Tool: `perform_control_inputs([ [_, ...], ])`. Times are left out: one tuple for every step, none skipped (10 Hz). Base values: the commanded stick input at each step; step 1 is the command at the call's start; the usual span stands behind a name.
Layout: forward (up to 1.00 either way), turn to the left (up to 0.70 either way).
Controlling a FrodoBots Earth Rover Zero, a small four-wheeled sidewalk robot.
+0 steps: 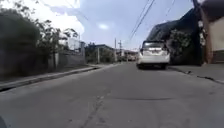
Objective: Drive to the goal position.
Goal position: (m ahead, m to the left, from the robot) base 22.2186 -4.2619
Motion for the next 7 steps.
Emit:
perform_control_inputs([
  [1.0,-0.01],
  [1.0,0.0],
  [1.0,0.0],
  [1.0,0.0],
  [1.0,0.0],
  [1.0,0.0],
  [1.0,0.0],
])
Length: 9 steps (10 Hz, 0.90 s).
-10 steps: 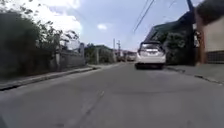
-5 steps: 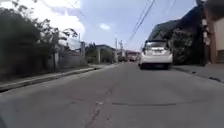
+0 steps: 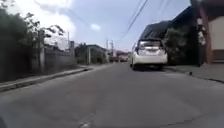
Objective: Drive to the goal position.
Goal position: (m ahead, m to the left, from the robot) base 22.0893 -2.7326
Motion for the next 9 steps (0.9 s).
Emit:
perform_control_inputs([
  [1.0,0.0],
  [1.0,0.0],
  [1.0,0.0],
  [1.0,0.0],
  [1.0,0.0],
  [1.0,0.0],
  [1.0,0.0],
  [1.0,0.0],
  [1.0,0.0],
])
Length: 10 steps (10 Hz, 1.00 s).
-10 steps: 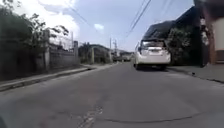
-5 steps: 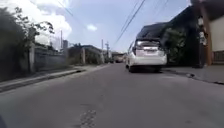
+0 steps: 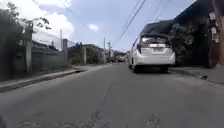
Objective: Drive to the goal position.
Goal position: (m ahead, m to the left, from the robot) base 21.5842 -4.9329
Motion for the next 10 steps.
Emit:
perform_control_inputs([
  [1.0,0.0],
  [1.0,0.0],
  [1.0,0.0],
  [1.0,-0.03],
  [1.0,-0.05],
  [1.0,-0.06],
  [1.0,-0.12],
  [1.0,-0.36],
  [1.0,-0.39],
  [1.0,-0.39],
])
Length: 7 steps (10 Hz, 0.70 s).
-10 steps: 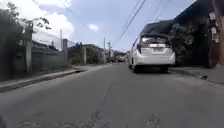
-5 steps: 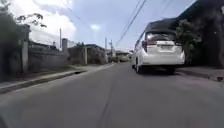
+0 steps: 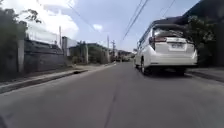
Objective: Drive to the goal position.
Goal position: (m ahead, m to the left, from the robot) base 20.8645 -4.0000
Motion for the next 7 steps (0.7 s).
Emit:
perform_control_inputs([
  [1.0,-0.39],
  [1.0,-0.39],
  [1.0,-0.31],
  [1.0,-0.01],
  [1.0,0.0],
  [1.0,0.0],
  [1.0,0.0],
])
